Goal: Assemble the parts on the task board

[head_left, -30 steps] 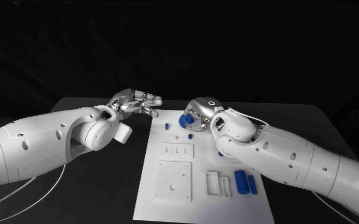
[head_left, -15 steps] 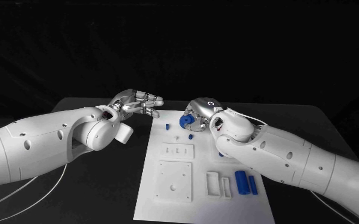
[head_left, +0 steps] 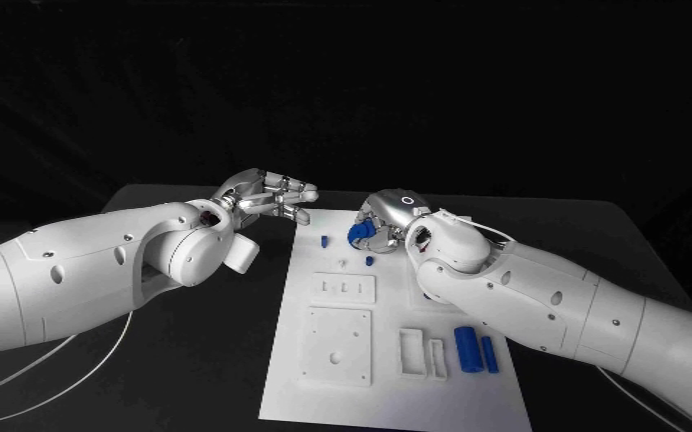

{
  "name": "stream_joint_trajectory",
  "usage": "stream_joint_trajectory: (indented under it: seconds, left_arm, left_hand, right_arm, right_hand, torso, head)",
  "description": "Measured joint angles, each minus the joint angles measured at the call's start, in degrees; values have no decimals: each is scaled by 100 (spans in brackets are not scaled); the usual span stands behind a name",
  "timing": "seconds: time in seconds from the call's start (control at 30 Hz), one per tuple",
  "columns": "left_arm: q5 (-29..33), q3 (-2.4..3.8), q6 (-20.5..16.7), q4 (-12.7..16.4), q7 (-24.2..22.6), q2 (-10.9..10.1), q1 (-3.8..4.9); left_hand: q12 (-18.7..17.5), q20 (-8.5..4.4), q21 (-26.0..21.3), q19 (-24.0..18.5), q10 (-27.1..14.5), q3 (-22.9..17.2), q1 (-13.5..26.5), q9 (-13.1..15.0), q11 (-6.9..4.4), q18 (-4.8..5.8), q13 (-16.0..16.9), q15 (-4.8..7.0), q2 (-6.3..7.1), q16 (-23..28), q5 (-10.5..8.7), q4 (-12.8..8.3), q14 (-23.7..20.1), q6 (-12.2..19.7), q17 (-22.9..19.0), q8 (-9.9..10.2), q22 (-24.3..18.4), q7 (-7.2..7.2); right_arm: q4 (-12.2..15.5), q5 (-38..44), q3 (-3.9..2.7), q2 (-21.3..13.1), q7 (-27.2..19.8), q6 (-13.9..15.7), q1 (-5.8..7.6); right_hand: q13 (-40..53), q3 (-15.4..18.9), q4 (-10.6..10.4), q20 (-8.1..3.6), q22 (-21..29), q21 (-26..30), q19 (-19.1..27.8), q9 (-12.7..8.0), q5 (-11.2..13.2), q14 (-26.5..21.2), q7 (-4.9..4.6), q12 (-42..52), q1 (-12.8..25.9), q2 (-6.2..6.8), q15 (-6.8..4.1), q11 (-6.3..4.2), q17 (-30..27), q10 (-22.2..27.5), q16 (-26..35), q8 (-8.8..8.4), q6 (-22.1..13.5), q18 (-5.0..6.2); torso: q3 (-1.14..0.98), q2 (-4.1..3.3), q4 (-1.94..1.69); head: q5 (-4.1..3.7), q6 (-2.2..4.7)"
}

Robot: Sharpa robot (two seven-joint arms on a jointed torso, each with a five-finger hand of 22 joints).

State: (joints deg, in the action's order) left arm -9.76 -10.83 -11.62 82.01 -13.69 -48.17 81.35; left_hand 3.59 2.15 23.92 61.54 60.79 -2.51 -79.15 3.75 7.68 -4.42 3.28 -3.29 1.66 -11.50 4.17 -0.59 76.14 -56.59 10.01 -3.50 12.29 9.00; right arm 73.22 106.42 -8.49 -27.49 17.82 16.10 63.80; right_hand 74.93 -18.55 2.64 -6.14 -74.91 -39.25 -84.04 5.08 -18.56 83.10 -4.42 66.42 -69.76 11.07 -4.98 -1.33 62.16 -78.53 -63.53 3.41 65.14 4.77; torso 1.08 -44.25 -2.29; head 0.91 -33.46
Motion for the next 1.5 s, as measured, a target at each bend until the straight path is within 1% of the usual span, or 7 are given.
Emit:
stream_joint_trajectory:
  seconds: [0.13, 0.43, 0.6, 0.8, 0.97, 1.07, 1.5]
  left_arm:
    - [-3, 0, 2, 0, 0, -1, 0]
    - [-8, 1, 3, -2, 1, -5, 0]
    - [-10, 1, 4, -3, 1, -5, 0]
    - [-12, 1, 4, -4, 1, -7, 0]
    - [-13, 0, 4, -4, 2, -10, 0]
    - [-14, 0, 4, -4, 3, -10, 0]
    - [-16, 0, 7, -9, 3, -23, 0]
  left_hand:
    - [0, 0, 0, 0, 0, 0, 0, 0, 0, 0, 0, 0, 0, 0, 0, 0, 0, 0, 0, 0, 0, 0]
    - [0, 0, 0, 0, 0, 0, 0, 0, 0, 0, 0, 0, 0, 0, 0, 0, 0, 0, 0, 0, 1, 0]
    - [0, 0, 0, 0, 0, 0, 0, 0, 0, 0, 0, 0, 0, 0, 0, 0, 0, 0, 0, 0, 1, 0]
    - [0, 0, 0, 0, 0, 0, 0, 0, 0, 0, 0, 0, 0, 0, 0, 0, 0, 0, 0, 0, 1, 0]
    - [0, 0, 0, 0, -20, 0, 0, 0, -21, 0, 0, 0, 0, 0, 0, 0, 0, 0, 0, 0, -4, 0]
    - [0, 0, 0, 0, -20, 0, 0, 0, -21, 0, 0, 0, 0, 0, 0, 0, 0, 0, 0, 0, -4, 0]
    - [0, 0, 0, 0, -20, -16, 0, 0, -21, 0, 0, 0, 0, 0, 0, 16, 0, 0, 0, 0, -3, 0]
  right_arm:
    - [18, -20, 0, -31, -5, 0, 1]
    - [64, -39, 9, -130, 13, 5, -34]
    - [83, -44, 8, -157, 20, 18, -43]
    - [83, -104, 20, -231, 52, 10, -79]
    - [93, -186, 20, -254, 56, 6, -84]
    - [98, -239, 18, -267, 56, 6, -88]
    - [284, -438, 8, -504, 27, 68, -139]
  right_hand:
    - [0, 94, -157, 0, 0, 0, 0, -3, 32, 0, -1, 0, -111, 29, 0, 0, 0, 0, 20, 0, -1, 0]
    - [0, 115, -195, 0, 0, 21, 0, -2, 37, 0, 2, 0, -175, 22, 0, 0, 0, 0, 20, -16, -18, 0]
    - [0, 179, -259, 0, 0, 47, 0, -2, 274, 0, -19, -62, -158, 39, 0, 22, -16, 24, 58, -16, -119, -1]
    - [-28, 481, -778, 0, 0, 47, 0, -84, 303, 0, -38, -62, 69, 91, 0, 21, -21, 23, 58, 8, -200, -1]
    - [-34, 471, -1044, 0, 1, 47, 0, -87, 497, 0, -42, -62, 220, 131, 0, 41, -21, 43, 58, 8, -253, -1]
    - [-41, 392, -1368, 0, 1, 47, 0, -91, 593, 0, -45, -62, 451, 162, 0, 40, -18, 43, 58, 7, -270, -1]
    - [-41, 85, -1588, 0, 1, 22, 0, -79, 680, 0, -44, -62, 673, 204, 0, 40, 1, 43, 58, 3, -270, 0]
  torso:
    - [-1, 3, 2]
    - [-2, 3, 2]
    - [-5, 3, 2]
    - [-5, 3, 6]
    - [-5, 3, 8]
    - [-2, 4, 6]
    - [-1, 3, 5]
  head:
    - [4, -11]
    - [7, -16]
    - [9, -16]
    - [10, -20]
    - [12, -20]
    - [4, -18]
    - [-7, -1]
